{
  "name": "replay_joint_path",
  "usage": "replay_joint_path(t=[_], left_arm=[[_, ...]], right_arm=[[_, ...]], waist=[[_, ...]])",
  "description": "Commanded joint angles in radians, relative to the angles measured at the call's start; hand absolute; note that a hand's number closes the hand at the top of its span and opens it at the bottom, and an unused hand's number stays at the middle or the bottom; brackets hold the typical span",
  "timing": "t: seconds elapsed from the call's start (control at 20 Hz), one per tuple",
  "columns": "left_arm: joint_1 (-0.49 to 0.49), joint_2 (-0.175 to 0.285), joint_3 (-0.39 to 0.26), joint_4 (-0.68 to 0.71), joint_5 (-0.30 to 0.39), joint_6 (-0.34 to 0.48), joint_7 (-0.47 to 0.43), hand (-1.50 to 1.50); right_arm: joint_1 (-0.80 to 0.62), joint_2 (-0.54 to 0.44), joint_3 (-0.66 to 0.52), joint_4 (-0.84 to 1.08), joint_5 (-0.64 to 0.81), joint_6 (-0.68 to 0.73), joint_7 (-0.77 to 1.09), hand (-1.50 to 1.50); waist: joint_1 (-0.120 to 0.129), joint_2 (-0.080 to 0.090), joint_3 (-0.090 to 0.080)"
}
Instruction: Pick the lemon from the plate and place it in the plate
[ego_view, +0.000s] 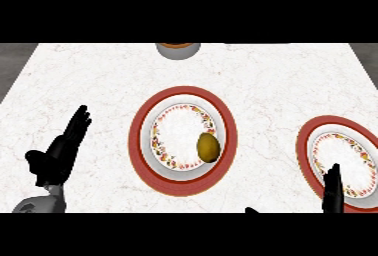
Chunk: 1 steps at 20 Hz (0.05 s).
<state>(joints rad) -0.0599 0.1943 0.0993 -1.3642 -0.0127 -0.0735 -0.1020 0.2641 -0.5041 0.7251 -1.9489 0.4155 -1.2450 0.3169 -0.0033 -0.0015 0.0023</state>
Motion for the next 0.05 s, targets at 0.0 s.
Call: replay_joint_path(t=[0.0], left_arm=[[-0.073, 0.031, 0.033, 0.029, 0.024, -0.024, 0.051, 0.00]], right_arm=[[0.038, 0.022, 0.051, 0.046, -0.075, -0.105, -0.171, -1.50]], waist=[[-0.004, 0.000, -0.001]])
